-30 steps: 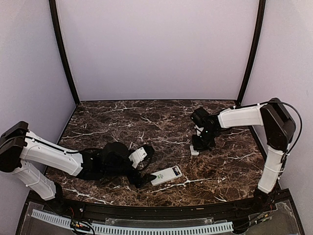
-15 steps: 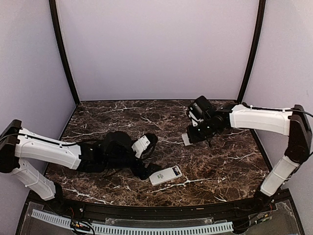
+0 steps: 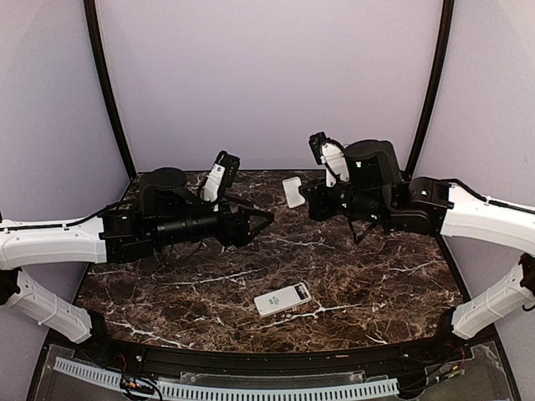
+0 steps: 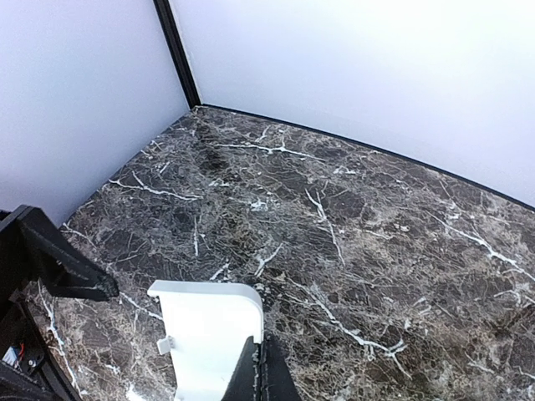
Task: Load the batteries into the remote control
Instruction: Pick up the battery cover at the center of the board, then pass from the right arm to the left
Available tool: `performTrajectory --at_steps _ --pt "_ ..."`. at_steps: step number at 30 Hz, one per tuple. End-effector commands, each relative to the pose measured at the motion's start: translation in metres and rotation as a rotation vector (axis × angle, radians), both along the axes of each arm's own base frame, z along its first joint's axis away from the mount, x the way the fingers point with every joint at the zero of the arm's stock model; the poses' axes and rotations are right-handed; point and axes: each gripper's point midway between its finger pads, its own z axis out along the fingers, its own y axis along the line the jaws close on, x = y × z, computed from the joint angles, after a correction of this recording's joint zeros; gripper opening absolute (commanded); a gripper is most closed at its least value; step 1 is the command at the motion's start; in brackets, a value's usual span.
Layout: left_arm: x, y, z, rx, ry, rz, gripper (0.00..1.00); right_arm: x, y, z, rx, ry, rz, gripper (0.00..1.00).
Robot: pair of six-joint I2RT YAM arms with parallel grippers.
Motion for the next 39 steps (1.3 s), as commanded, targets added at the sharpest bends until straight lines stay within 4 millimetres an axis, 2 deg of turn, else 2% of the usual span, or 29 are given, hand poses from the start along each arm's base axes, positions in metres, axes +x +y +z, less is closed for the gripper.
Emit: performTrajectory --at_steps 1,5,8,17,22,27,35,39 --pt "0.002 -0.005 0.036 -0.092 -0.009 -0.007 0.75 -0.002 0.012 0.016 0.016 -0.09 -0.003 0.0" --pt "0.015 -0.011 0.036 -0.064 -0.005 0.023 0.73 -0.007 0.022 0.02 0.018 -0.107 0.026 0.0" --pt "0.027 -0.007 0.037 -0.085 0.012 0.066 0.66 -0.009 0.025 0.022 0.026 -0.113 0.034 0.0" --pt "0.037 -0.014 0.034 -0.111 0.028 0.076 0.51 -0.013 0.032 0.021 0.028 -0.115 0.059 0.0" --pt "0.034 -0.015 0.046 -0.151 -0.003 0.049 0.46 -0.014 0.034 0.017 0.015 -0.107 0.063 0.0" --pt "0.033 -0.018 0.045 -0.143 -0.012 0.03 0.44 -0.013 0.036 0.017 0.017 -0.106 0.064 0.0" --pt "0.033 -0.024 0.04 -0.149 0.005 0.017 0.28 -0.015 0.04 0.021 0.021 -0.12 0.083 0.0" --pt "0.033 -0.025 0.041 -0.155 0.002 0.007 0.17 -0.018 0.042 0.02 0.024 -0.123 0.103 0.0"
